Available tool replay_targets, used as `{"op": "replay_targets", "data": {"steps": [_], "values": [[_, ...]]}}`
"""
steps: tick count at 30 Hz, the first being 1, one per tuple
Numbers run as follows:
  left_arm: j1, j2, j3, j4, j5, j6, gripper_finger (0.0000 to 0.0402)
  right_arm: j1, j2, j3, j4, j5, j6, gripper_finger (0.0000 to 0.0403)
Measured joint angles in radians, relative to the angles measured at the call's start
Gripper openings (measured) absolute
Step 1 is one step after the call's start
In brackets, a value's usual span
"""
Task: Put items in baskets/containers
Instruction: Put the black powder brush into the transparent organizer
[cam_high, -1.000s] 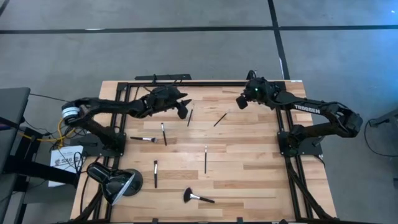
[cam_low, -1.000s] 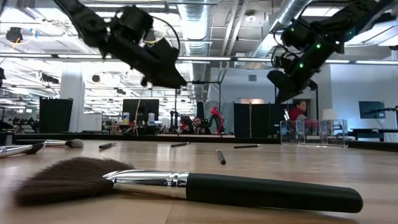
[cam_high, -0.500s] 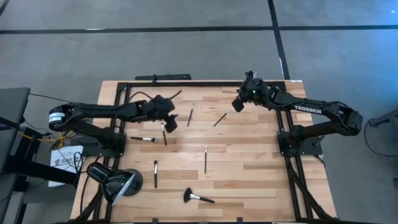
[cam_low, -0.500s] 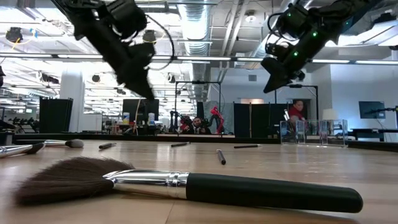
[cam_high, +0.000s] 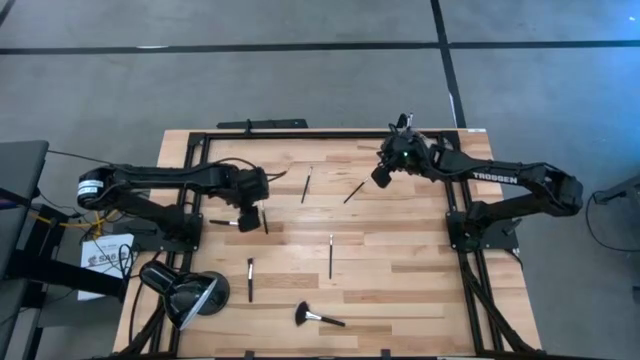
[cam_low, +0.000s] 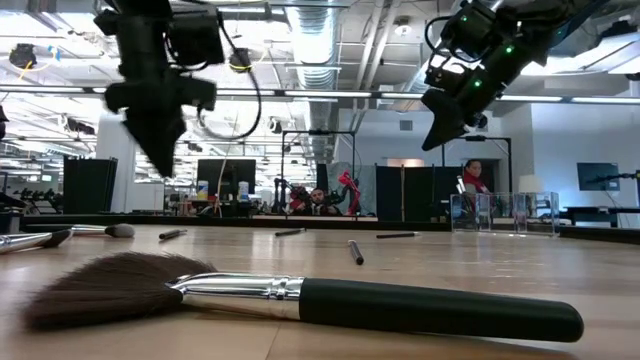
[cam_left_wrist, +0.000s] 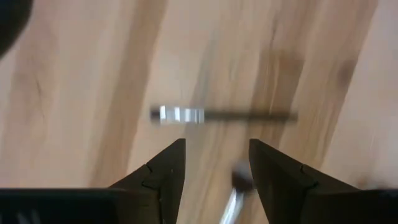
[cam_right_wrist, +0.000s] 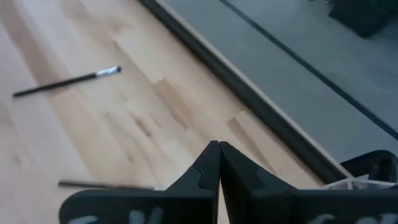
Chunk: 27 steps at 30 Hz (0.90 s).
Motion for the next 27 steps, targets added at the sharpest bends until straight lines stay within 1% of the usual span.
{"op": "replay_targets", "data": {"steps": [3,5,9,14,18,22,25,27], "values": [[-0.003,0.02,-0.007,-0.123,0.001,-0.004,0.0172,0.021,0.0,0.0,-0.04,0.0,0.0,0.0001],[-0.003,0.028,-0.022,-0.16,0.013,-0.007,0.0172,0.03,0.0,0.0,-0.065,0.0,0.004,0.0001],[-0.003,0.033,-0.071,-0.152,0.028,-0.002,0.0172,0.046,0.0,0.0,-0.099,0.0,0.038,0.0001],[-0.019,0.035,-0.069,-0.141,0.066,0.017,0.0172,0.076,0.0,0.0,-0.142,0.001,0.064,0.0001],[-0.059,0.049,-0.069,-0.139,0.054,0.013,0.0172,0.094,0.0,0.0,-0.188,0.002,0.094,0.0001],[-0.1,0.111,-0.069,-0.139,0.049,0.004,0.0176,0.109,0.0,0.0,-0.208,0.002,0.116,0.0001],[-0.116,0.179,-0.068,-0.139,0.008,-0.012,0.0184,0.126,0.0,0.0,-0.208,0.002,0.132,0.0001],[-0.116,0.225,-0.067,-0.139,0.003,-0.016,0.0189,0.139,0.0,0.0,-0.207,0.003,0.135,0.0001]]}}
